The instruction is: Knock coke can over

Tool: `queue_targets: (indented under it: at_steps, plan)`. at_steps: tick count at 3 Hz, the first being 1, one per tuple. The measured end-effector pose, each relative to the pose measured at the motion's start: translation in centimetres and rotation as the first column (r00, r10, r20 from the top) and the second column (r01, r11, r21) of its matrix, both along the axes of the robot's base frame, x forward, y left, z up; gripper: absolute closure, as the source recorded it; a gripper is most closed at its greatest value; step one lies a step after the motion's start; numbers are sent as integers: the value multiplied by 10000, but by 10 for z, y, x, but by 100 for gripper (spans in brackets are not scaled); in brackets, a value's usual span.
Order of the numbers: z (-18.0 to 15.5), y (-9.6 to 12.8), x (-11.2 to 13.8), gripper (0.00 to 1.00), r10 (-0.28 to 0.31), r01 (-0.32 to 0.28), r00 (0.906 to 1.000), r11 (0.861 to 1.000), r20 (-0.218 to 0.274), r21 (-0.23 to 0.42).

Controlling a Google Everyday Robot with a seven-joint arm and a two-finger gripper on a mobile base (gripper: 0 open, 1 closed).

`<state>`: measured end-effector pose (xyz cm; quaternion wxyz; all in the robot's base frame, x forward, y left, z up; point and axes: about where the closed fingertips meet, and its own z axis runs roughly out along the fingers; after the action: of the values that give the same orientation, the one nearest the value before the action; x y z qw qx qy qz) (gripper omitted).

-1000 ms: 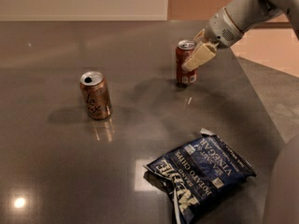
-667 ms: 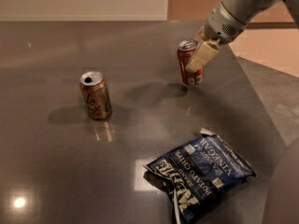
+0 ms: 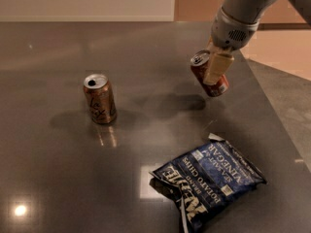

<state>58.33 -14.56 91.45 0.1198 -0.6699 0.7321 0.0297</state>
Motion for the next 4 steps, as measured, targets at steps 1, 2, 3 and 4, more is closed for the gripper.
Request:
queue_targets:
  at_steps: [1, 2, 3, 4]
  plan:
    - [-8, -3, -11, 58, 100, -103, 9999, 9959, -44, -895]
    - [-15, 0, -16, 36, 227, -246, 9996, 9915, -159, -1276]
    - [-24, 6, -20, 12, 378, -427, 9986, 9885, -361, -1453]
    - [-35, 15, -25, 0, 609, -696, 9961, 9871, -639, -1442]
